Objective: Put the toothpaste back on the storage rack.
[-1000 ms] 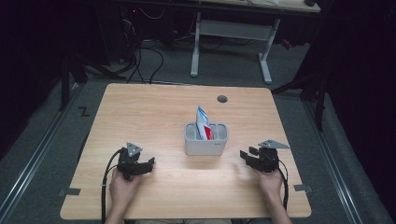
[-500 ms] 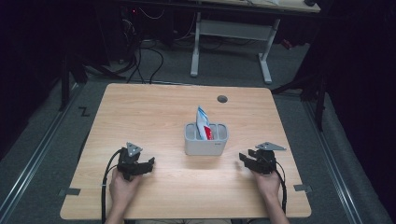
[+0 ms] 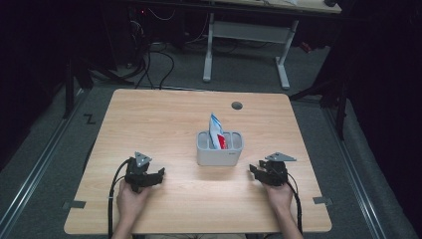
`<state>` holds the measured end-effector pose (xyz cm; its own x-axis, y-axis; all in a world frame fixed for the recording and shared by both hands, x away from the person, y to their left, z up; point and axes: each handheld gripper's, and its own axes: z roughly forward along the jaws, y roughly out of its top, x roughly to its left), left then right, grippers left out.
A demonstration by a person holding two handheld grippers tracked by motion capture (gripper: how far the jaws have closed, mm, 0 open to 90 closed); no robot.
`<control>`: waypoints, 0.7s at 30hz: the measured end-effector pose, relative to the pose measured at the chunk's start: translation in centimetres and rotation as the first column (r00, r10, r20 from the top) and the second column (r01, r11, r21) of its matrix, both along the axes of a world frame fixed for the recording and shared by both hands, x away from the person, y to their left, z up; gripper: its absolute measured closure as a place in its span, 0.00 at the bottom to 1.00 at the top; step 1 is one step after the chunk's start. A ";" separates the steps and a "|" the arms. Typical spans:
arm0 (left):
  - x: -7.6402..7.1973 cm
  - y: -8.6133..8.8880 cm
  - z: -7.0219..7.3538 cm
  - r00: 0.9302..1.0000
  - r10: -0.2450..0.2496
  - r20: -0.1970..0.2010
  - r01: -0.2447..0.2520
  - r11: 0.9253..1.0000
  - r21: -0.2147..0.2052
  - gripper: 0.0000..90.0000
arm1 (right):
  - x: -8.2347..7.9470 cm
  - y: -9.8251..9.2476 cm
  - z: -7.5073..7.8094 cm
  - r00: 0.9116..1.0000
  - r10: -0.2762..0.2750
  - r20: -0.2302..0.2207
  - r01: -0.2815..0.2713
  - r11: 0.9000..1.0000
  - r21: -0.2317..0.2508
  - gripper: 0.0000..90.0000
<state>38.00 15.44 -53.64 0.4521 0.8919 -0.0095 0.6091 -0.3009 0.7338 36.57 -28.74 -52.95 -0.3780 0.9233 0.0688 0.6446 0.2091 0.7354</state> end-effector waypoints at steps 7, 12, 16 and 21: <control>0.0 0.0 0.0 1.000 0.000 0.000 0.000 1.000 0.000 0.25 | 0.0 0.6 -0.1 1.000 0.013 0.017 -0.012 0.999 -0.037 0.55; 0.0 0.0 0.0 1.000 0.000 0.000 0.000 1.000 0.000 0.25 | 0.0 1.0 -0.1 0.999 0.024 0.024 -0.022 0.997 -0.081 0.51; 0.0 -0.1 0.0 1.000 0.007 0.001 -0.007 1.000 -0.002 0.25 | 0.0 1.1 -0.1 0.999 0.026 0.022 -0.024 0.996 -0.081 0.49; 0.1 -0.1 0.0 1.000 0.008 0.001 -0.008 1.000 -0.003 0.25 | 0.2 1.1 -0.1 1.000 0.021 0.022 -0.019 0.996 -0.084 0.47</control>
